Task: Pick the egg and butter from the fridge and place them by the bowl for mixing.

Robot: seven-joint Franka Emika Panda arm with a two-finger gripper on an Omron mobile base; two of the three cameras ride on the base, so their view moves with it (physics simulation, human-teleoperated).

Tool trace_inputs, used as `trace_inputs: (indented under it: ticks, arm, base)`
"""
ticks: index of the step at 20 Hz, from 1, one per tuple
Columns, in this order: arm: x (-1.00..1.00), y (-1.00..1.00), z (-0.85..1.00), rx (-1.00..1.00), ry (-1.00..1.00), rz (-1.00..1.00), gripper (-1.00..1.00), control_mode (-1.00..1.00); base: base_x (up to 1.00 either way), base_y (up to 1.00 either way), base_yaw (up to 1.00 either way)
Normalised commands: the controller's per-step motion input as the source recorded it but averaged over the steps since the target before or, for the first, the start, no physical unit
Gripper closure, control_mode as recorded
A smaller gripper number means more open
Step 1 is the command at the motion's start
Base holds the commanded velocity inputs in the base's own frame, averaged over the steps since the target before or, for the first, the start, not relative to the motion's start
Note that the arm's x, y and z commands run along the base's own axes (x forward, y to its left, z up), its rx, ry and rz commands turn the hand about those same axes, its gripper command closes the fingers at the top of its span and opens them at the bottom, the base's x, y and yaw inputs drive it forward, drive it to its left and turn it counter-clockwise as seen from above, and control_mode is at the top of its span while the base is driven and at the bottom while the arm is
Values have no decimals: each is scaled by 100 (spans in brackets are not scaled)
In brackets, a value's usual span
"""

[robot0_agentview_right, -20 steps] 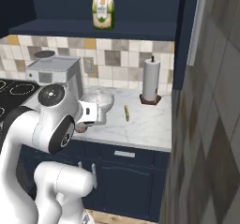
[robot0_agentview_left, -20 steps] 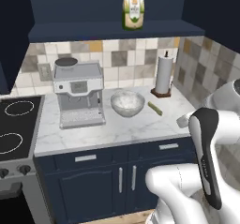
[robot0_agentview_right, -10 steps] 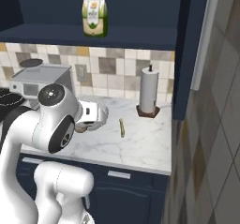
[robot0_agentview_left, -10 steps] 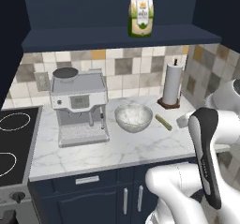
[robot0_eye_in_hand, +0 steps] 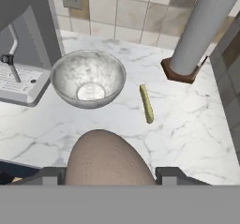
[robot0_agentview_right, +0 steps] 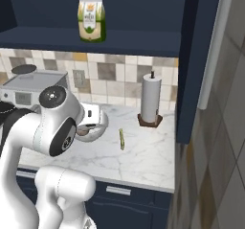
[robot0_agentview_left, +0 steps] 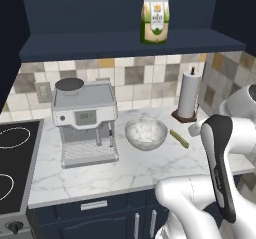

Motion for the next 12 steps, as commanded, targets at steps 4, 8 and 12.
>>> trace_inputs:
  ticks: [4,8,12]
  arm:
    - [0,0,0,0,0,0,100,100]
    - [0,0,0,0,0,0,100,100]
    - [25,-9,-5,0,8,-10,100,-100]
  base:
    - [0,0,0]
    - [0,0,0]
    - [3,-1,0]
